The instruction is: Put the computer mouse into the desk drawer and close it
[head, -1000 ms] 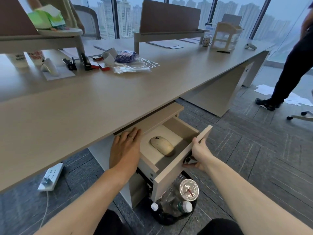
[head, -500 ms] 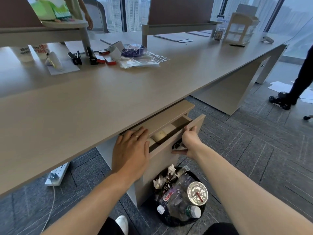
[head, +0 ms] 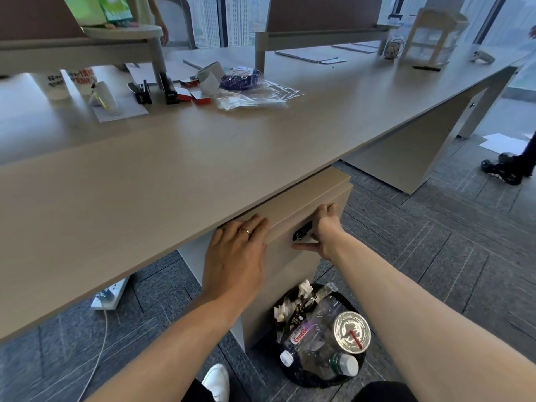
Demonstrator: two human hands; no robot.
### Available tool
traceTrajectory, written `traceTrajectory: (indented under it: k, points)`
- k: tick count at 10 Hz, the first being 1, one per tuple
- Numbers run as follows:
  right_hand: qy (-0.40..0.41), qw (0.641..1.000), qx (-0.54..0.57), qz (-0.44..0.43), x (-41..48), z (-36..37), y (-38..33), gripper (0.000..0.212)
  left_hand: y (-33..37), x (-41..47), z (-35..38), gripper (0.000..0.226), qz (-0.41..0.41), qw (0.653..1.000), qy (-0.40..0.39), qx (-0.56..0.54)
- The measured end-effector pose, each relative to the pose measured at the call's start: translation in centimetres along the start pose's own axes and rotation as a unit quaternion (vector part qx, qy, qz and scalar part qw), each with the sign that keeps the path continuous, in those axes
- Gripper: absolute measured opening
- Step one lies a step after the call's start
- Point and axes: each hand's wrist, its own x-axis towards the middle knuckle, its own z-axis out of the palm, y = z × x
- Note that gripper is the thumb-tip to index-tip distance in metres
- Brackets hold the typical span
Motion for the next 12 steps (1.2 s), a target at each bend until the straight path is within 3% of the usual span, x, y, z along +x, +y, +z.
traceTrajectory:
  k: [3, 10, 11, 12]
  points:
    - [-0.004, 1.000, -0.016, -0.012, 0.4, 0.7, 0.0, 0.052, -0.2, 0.0, 0.2, 0.065, 0.015, 1.000, -0.004, 0.015]
    - [-0.016, 0.999, -0.046, 0.009, -0.9, 0.2, -1.2, 0.048, -0.5, 0.0, -0.2, 0.060, 0.069, 0.996, 0.025, 0.040]
    - [-0.018, 0.994, -0.104, 0.011, -3.1, -2.1, -3.1, 0.053, -0.2, 0.2, -0.6, 0.065, 0.056, 0.998, 0.002, 0.039]
    - [0.011, 0.990, -0.129, -0.058, -6.7, -6.0, -6.5, 0.069, 0.0, 0.3, -1.4, 0.072, 0.047, 0.998, -0.031, 0.030]
